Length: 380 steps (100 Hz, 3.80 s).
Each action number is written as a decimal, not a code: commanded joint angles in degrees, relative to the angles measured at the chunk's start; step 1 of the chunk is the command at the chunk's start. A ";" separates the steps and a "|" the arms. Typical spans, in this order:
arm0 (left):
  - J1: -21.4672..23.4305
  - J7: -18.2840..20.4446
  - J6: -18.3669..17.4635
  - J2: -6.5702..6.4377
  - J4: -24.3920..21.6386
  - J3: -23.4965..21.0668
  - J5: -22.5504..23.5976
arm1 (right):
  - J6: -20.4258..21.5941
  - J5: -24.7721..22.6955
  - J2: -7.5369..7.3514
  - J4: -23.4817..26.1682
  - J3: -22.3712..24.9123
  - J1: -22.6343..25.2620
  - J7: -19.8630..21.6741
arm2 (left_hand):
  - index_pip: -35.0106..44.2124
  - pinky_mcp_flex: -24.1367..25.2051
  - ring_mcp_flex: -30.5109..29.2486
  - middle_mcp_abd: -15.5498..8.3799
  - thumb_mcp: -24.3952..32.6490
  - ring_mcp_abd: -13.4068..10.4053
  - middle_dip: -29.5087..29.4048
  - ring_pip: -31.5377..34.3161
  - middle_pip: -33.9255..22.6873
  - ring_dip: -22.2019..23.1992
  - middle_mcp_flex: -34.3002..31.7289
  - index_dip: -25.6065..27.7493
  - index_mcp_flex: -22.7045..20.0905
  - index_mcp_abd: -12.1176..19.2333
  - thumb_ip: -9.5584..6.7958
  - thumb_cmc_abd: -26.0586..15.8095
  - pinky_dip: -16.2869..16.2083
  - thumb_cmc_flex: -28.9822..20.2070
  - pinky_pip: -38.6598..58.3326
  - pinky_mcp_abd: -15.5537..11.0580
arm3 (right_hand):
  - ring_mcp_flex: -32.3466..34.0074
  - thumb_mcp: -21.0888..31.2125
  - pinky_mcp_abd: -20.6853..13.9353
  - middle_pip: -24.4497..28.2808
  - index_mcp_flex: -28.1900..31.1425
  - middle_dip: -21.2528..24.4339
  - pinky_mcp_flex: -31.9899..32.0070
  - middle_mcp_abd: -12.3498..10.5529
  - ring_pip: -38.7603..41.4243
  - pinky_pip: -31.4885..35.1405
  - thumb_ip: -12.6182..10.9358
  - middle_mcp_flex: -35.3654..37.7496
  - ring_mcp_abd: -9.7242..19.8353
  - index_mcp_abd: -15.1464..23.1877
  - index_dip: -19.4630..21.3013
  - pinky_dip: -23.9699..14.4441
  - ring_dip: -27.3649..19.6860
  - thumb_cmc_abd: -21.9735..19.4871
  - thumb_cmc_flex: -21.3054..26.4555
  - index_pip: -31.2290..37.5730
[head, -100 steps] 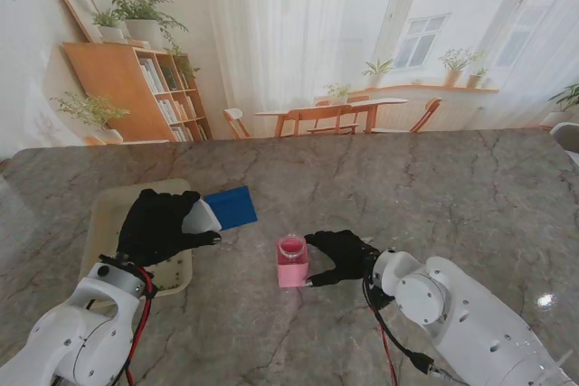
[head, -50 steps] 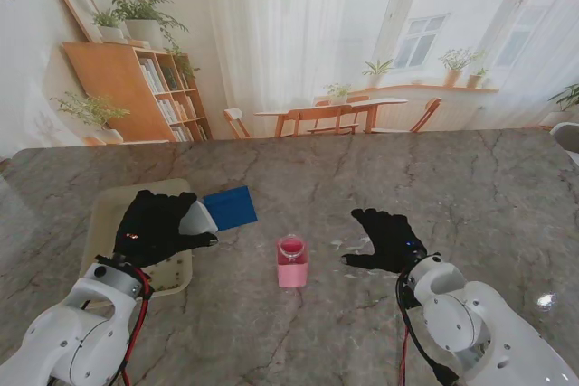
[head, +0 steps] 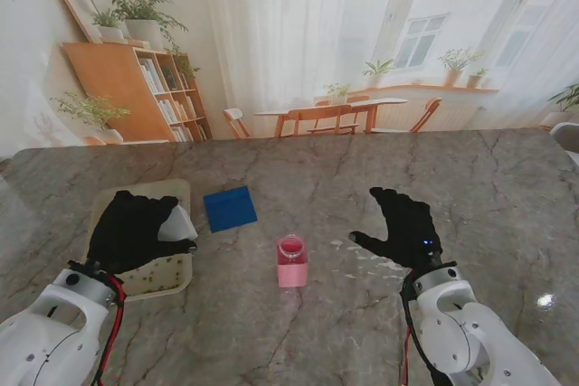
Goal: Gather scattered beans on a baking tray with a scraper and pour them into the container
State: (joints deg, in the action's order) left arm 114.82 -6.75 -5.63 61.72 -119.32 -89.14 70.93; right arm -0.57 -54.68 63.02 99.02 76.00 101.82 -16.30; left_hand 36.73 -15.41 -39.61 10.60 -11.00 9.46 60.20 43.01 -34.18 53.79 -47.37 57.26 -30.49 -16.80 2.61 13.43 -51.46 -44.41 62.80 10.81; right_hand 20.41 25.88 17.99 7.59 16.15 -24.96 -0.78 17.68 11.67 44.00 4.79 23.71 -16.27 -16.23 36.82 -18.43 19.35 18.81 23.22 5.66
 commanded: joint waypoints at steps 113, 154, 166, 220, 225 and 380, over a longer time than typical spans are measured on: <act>-16.22 11.97 -16.08 -2.74 21.17 16.30 -13.29 | 0.44 1.16 0.55 0.84 -0.96 0.52 0.14 | 11.92 3.45 5.10 -15.59 8.99 -3.59 5.17 -4.19 -12.52 -3.55 2.36 5.10 6.81 10.88 0.64 -4.58 5.46 -23.08 -2.74 -1.50 | 1.18 0.88 1.36 0.08 1.55 -1.42 0.32 -0.97 1.87 3.64 -1.78 2.10 0.04 2.18 1.07 -0.20 1.42 -0.35 0.62 2.07; -21.52 13.81 -18.02 -3.58 26.95 21.18 -12.47 | 0.19 1.28 0.69 0.85 -0.79 0.76 -0.63 | 14.33 5.17 6.95 -13.81 9.42 -2.83 6.95 -3.98 -13.10 -3.63 4.14 5.91 8.81 10.22 0.37 -0.98 6.55 -21.46 -2.72 -0.73 | 1.23 0.64 1.43 0.03 1.52 -1.45 0.36 -1.00 1.83 3.78 -1.82 2.20 0.11 2.40 1.03 0.13 1.45 -0.77 0.75 2.30; -22.84 14.64 -19.25 -3.90 28.26 22.09 -11.86 | 0.17 1.21 0.74 0.88 -0.69 0.89 -1.04 | 13.36 6.21 8.25 -13.43 9.38 -2.32 7.38 -4.42 -12.84 -3.75 5.53 5.86 9.52 9.38 0.33 -1.27 6.92 -20.04 -3.00 -0.41 | 1.32 0.57 1.38 0.05 1.55 -1.48 0.35 -1.01 1.84 3.84 -1.84 2.32 0.08 2.36 1.02 0.21 1.47 -1.08 0.71 2.37; -26.52 20.47 -20.52 -4.78 31.36 25.90 -14.42 | -0.09 1.52 0.89 1.06 -0.30 1.36 -1.67 | -7.09 12.62 16.57 -7.57 9.58 1.75 4.32 -9.00 -9.27 -5.21 16.07 1.80 13.43 4.15 -0.71 -5.66 9.10 -11.75 -6.95 1.53 | 1.39 0.15 1.44 0.02 1.50 -1.47 0.37 -1.04 1.79 3.93 -1.90 2.50 0.06 2.66 0.93 0.44 1.48 -1.77 0.88 2.49; -26.59 20.93 -20.31 -4.80 31.42 26.05 -14.97 | -0.14 1.54 0.90 1.09 -0.27 1.40 -1.69 | -11.18 13.38 17.62 -6.64 9.70 2.19 4.31 -9.91 -7.61 -5.60 17.54 0.21 13.81 3.26 -0.77 -5.72 9.21 -11.17 -7.87 1.76 | 1.51 0.12 1.42 0.03 1.48 -1.48 0.32 -0.98 1.83 3.95 -1.91 2.56 0.07 2.69 0.92 0.45 1.50 -1.83 0.91 2.49; -16.38 20.22 -15.47 -3.90 13.82 14.30 -4.61 | -1.66 1.96 0.96 1.79 0.29 1.91 -0.87 | -36.28 20.63 36.20 9.41 9.89 9.81 -34.76 -28.78 30.74 -21.58 41.59 -39.76 22.36 -10.69 -1.21 -9.12 10.62 -1.32 -27.13 5.29 | 1.76 -0.16 1.65 0.05 2.01 -1.47 0.33 -0.75 1.79 4.16 -2.04 3.15 -0.22 2.58 0.65 0.69 1.56 -1.43 2.06 2.76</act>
State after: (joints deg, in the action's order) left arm 97.84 14.19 -22.01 57.56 -103.89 -74.32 66.44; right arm -2.15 -52.77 63.78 100.62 76.21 103.53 -17.83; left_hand 0.39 4.23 -3.32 21.06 -2.19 19.17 24.59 13.82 -3.13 32.67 -6.85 16.79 -8.77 -26.98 2.24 6.54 -40.38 -47.11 35.00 15.02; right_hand 21.61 25.88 18.67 7.59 17.47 -25.67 -0.79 17.04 13.43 47.14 4.78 26.61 -16.24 -14.15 36.83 -18.46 20.24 17.67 25.03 8.28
